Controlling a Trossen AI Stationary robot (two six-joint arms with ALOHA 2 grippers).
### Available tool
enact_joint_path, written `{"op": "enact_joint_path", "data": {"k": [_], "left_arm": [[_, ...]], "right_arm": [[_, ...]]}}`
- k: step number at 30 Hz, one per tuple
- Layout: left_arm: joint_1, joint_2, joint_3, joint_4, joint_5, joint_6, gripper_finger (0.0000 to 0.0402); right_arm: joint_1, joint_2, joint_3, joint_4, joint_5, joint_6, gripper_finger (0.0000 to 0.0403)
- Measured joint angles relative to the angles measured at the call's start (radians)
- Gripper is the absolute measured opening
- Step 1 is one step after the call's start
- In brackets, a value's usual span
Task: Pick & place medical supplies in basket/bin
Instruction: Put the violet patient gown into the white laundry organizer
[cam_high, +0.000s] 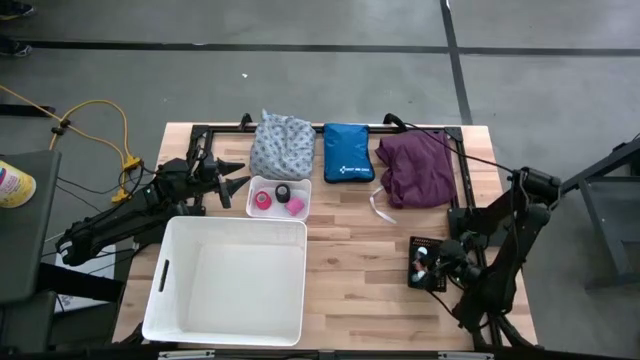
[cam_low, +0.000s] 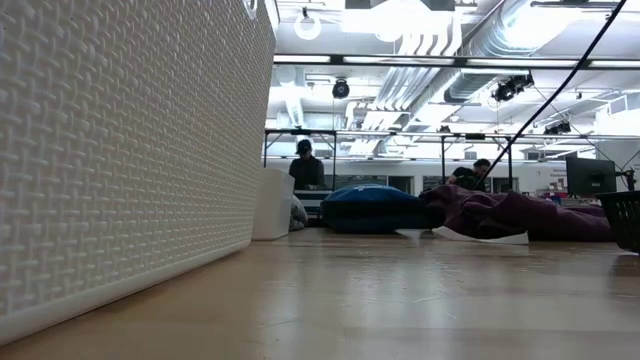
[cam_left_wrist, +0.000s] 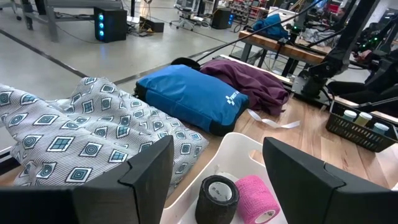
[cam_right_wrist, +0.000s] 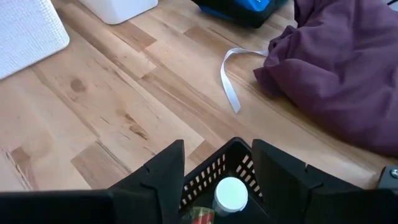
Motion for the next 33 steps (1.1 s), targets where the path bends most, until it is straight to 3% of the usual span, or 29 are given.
{"op": "enact_joint_path", "data": {"k": [22, 33], "left_arm": [[0.000, 0.000, 0.000, 0.000, 0.000, 0.000, 0.0240], [0.000, 0.000, 0.000, 0.000, 0.000, 0.000, 0.0240]], "right_arm": [[-0.084, 0.000, 0.000, 0.111, 0.023, -0.121, 0.0175], [-0.192, -0.002, 0.000, 0.177, 0.118, -0.353, 0.0175]]}}
